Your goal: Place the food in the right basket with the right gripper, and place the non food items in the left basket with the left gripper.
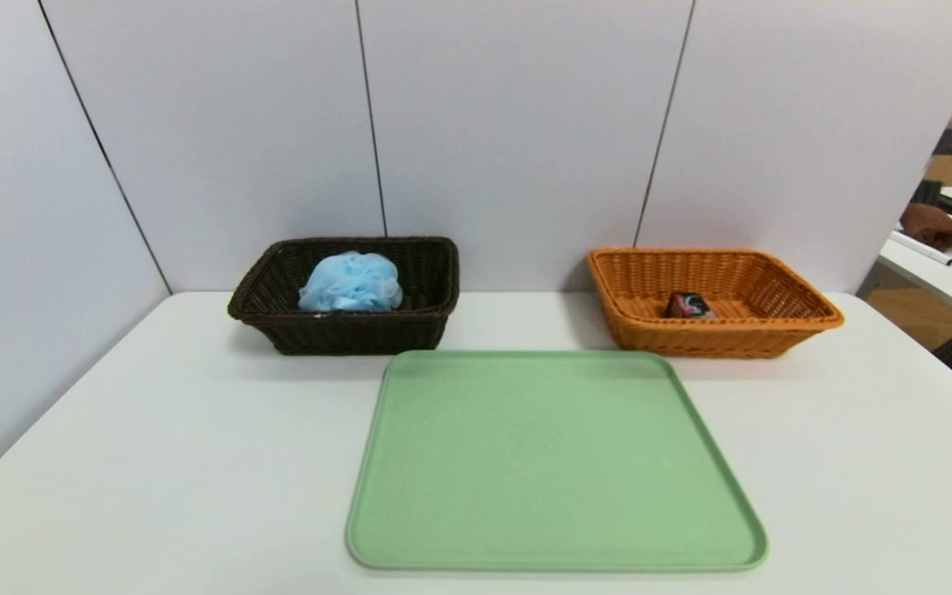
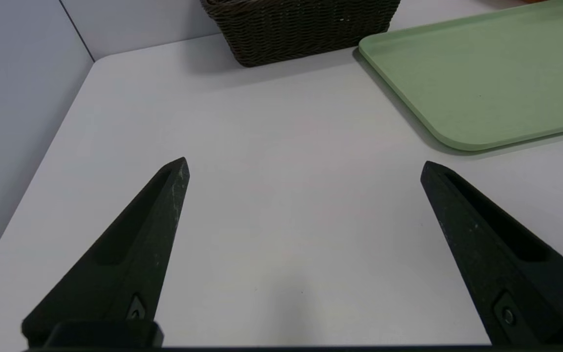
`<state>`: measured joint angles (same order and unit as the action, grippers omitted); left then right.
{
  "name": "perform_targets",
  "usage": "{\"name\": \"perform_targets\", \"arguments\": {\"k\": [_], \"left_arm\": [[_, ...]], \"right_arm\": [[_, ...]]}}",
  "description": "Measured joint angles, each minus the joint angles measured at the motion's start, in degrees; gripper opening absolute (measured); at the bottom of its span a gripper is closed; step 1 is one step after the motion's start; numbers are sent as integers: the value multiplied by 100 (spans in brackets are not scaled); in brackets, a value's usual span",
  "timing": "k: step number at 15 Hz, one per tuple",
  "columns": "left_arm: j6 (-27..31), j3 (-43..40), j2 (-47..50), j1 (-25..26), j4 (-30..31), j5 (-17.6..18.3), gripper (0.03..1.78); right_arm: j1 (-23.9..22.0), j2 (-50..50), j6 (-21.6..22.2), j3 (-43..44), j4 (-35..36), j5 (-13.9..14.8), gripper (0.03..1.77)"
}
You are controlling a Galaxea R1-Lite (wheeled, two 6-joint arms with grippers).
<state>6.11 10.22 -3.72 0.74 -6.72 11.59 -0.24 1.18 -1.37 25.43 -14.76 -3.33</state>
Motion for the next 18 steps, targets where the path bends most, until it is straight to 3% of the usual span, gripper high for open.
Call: {"name": "perform_targets", "arguments": {"k": [7, 10, 13, 18], "left_arm": [[-63, -291, 350, -6, 49, -29, 169], [-134, -514, 358, -11, 366, -35, 169], [-273, -683, 361, -11, 720, -265, 169], [-250, -874, 361, -11, 845, -738, 169]], "right_arm": [[-2, -126, 18, -790, 1306, -17, 170], [0, -126, -9, -1248, 1785, 2, 170], [0, -126, -34, -1783, 2325, 28, 170], [2, -126, -360, -2425, 2371, 35, 170]]}}
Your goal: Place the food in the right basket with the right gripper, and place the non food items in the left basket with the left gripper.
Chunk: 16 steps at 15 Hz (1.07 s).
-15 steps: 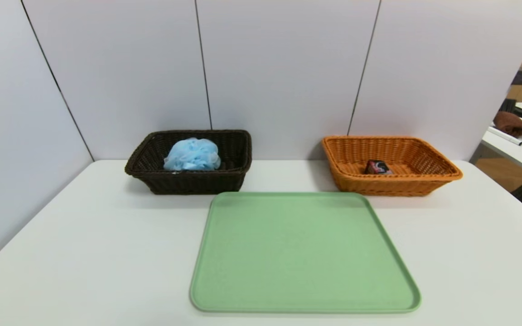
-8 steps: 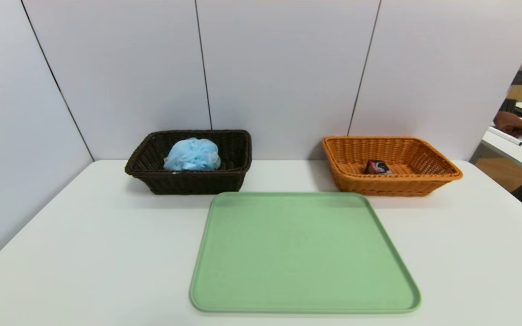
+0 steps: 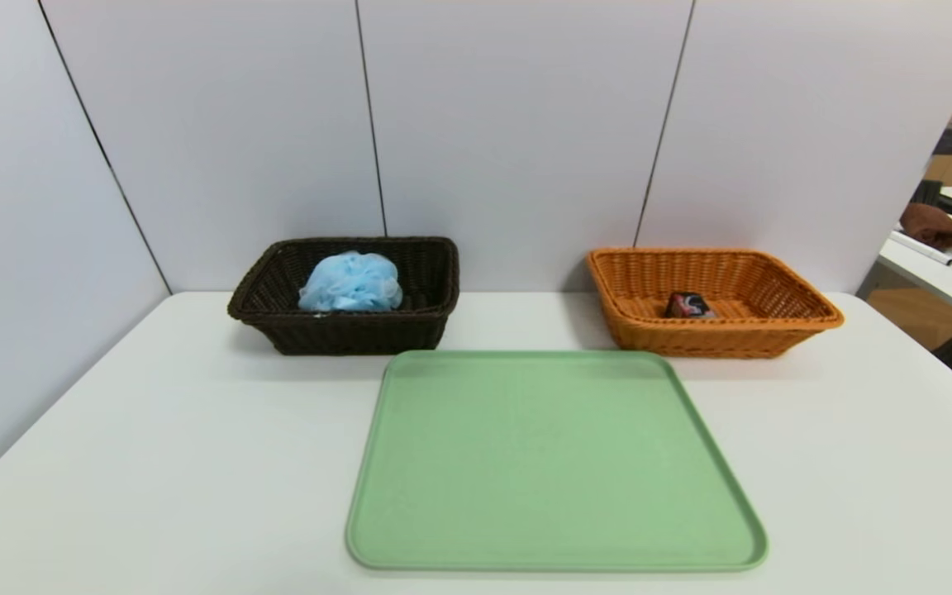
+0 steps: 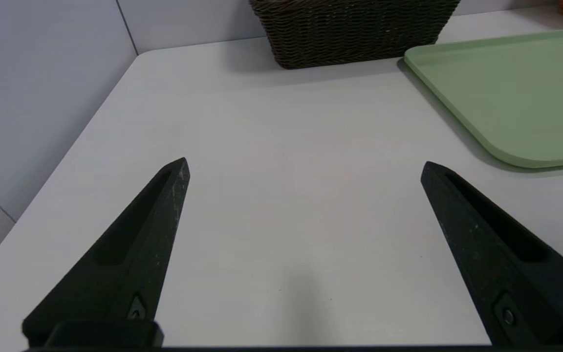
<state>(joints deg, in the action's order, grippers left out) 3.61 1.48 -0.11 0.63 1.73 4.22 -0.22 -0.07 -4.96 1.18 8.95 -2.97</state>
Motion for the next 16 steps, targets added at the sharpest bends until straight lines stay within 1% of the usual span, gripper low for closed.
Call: {"name": "perform_targets", "arguments": {"k": [2, 5, 6, 7, 11, 16], "left_arm": [[-28, -110, 0, -1, 6, -244, 169], [-56, -140, 0, -4, -176, -306, 169], [-61, -143, 0, -4, -173, -307, 169], [-56, -145, 0, -4, -171, -307, 169], [-52, -148, 0, -4, -166, -307, 169], [-146, -148, 0, -1, -178, -307, 169]], "right_arm": [[1, 0, -30, -85, -115, 67, 170], [0, 0, -44, -113, -551, 118, 170], [0, 0, -16, -113, -831, 204, 170], [1, 0, 23, -116, -933, 246, 170], [4, 0, 119, -116, -941, 276, 170], [4, 0, 144, -111, -939, 227, 170]]}}
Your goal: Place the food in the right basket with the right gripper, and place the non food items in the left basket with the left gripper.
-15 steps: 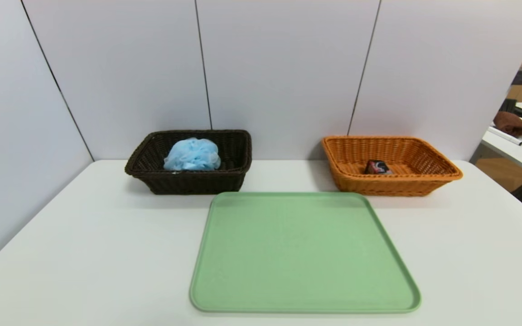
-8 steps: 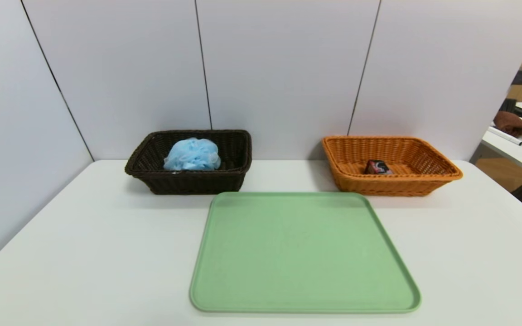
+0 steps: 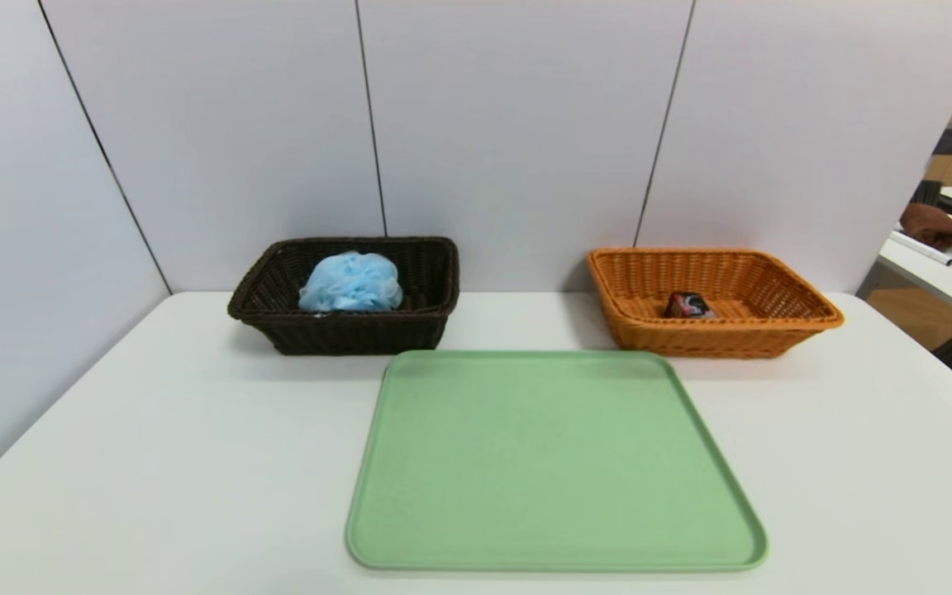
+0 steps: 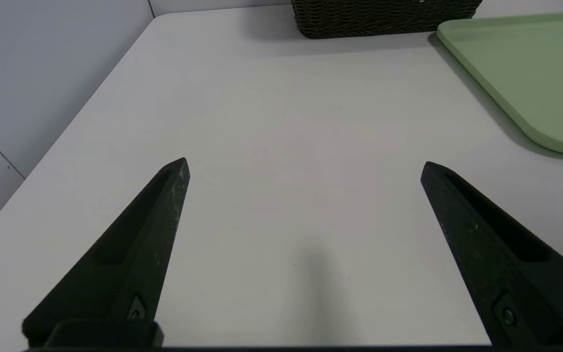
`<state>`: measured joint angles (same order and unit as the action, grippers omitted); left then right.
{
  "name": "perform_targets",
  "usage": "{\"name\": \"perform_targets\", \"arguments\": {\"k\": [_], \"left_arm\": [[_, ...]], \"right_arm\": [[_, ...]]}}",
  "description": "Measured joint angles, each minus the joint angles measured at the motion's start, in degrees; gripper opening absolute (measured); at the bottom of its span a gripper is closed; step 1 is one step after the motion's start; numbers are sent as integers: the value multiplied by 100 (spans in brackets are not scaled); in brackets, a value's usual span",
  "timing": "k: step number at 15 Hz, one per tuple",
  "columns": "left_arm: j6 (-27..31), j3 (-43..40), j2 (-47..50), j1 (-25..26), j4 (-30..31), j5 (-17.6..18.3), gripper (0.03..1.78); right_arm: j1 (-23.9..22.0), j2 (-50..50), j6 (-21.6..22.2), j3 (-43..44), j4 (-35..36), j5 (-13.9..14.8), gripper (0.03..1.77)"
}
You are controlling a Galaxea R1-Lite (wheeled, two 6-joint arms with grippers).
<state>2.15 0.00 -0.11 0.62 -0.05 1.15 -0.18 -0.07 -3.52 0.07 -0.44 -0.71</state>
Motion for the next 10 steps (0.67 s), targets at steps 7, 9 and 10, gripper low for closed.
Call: {"name": "perform_targets", "arguments": {"k": [7, 9, 10], "left_arm": [[0, 0, 0, -2, -5, -2, 169], [0, 0, 0, -2, -5, 0, 169], [-2, 0, 0, -2, -5, 0, 169]], "right_arm": [[0, 0, 5, 11, -50, 57, 170], [0, 0, 24, 22, -79, 22, 170], [0, 0, 28, 22, -24, 16, 170]]}}
